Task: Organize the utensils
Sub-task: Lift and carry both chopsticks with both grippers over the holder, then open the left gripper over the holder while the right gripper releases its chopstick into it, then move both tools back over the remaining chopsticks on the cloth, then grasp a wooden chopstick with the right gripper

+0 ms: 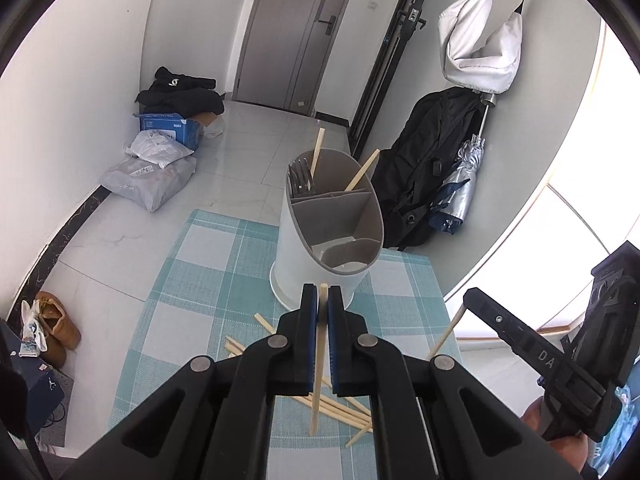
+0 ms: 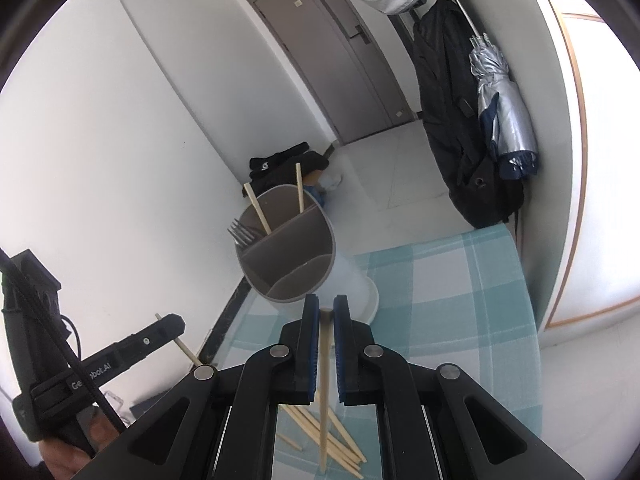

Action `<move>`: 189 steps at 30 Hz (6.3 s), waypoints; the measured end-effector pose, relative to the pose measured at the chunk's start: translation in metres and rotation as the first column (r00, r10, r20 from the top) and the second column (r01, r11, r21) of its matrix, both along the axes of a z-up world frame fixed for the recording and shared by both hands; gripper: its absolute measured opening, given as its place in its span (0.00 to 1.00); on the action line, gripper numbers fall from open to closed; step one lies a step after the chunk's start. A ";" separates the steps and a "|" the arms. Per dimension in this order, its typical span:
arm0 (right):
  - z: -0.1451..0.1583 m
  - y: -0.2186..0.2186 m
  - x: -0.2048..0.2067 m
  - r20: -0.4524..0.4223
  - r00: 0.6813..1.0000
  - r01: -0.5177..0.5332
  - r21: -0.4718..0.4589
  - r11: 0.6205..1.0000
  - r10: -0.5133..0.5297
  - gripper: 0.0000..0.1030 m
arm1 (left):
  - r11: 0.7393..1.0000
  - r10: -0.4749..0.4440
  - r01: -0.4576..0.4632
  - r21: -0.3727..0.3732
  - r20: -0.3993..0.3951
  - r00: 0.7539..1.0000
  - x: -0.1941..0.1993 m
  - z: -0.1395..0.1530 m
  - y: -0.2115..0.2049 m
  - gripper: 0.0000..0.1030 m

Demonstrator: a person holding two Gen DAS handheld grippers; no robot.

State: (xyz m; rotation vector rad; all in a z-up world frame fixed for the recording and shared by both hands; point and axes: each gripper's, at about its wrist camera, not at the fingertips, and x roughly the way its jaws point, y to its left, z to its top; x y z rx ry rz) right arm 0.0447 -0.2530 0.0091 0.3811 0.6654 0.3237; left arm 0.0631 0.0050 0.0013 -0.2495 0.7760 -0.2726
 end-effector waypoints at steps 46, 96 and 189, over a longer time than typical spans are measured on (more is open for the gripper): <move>0.175 0.018 0.063 0.279 0.959 -0.002 -0.161 0.987 0.047 0.06 | 0.979 -0.053 0.076 -0.189 0.125 0.991 0.085 0.143 0.025 0.01; 0.076 0.069 0.202 0.171 0.960 -0.183 -0.206 0.961 0.220 0.07 | 0.993 -0.102 0.103 -0.058 0.027 0.994 0.148 0.061 0.006 0.02; -0.087 0.098 0.021 -0.227 0.959 -0.242 -0.359 0.902 0.167 0.77 | 0.944 0.307 -0.321 -0.077 -0.155 0.939 -0.004 -0.060 0.094 0.99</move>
